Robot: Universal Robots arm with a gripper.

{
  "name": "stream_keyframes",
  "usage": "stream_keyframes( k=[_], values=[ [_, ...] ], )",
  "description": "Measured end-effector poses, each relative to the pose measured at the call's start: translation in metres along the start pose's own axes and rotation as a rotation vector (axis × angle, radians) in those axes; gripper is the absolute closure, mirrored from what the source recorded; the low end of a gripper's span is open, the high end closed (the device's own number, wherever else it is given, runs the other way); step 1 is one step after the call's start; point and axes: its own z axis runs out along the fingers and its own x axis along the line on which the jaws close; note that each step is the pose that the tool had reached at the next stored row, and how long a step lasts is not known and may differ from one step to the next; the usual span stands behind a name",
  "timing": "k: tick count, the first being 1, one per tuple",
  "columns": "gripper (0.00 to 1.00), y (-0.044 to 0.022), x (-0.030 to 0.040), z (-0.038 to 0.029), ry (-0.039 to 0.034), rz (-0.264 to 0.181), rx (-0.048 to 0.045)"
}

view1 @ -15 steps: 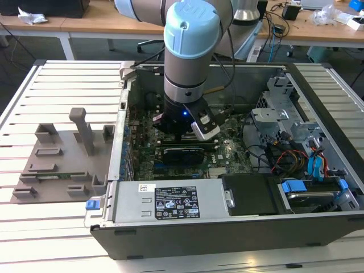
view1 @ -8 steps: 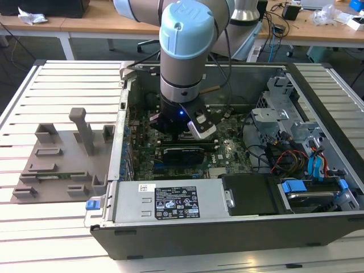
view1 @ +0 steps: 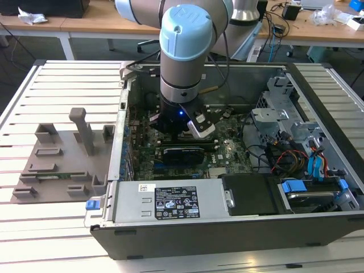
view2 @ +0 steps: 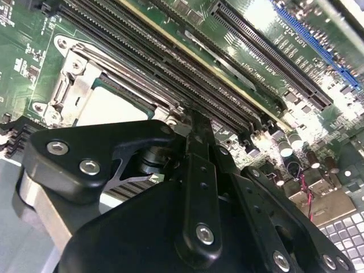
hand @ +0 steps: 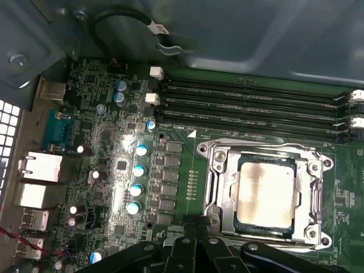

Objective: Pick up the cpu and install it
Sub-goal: 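Install the second cpu locking lever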

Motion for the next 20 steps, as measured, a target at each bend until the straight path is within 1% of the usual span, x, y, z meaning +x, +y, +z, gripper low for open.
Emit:
stream_keyframes(
  k=[2, 6, 12, 15, 16, 19, 20],
  values=[
    [0.89, -0.0005, 0.0001, 0.0001, -0.0013, 0.0, -0.0006],
    [0.89, -0.0032, 0.0005, -0.0021, -0.0019, 0.0, -0.0004],
    [0.89, -0.0019, -0.0002, -0.0109, -0.0014, 0.0, 0.0],
    [0.89, -0.0003, -0.0053, -0.0112, 0.0004, 0.0, 0.0007],
    [0.89, 0.0005, -0.0081, -0.0111, 0.0021, 0.0, 0.0016],
    [0.89, 0.0031, -0.0166, -0.0106, 0.0084, 0.001, 0.0044],
    [0.89, 0.0047, -0.022, -0.0104, 0.0127, 0.002, 0.006]
  ],
)
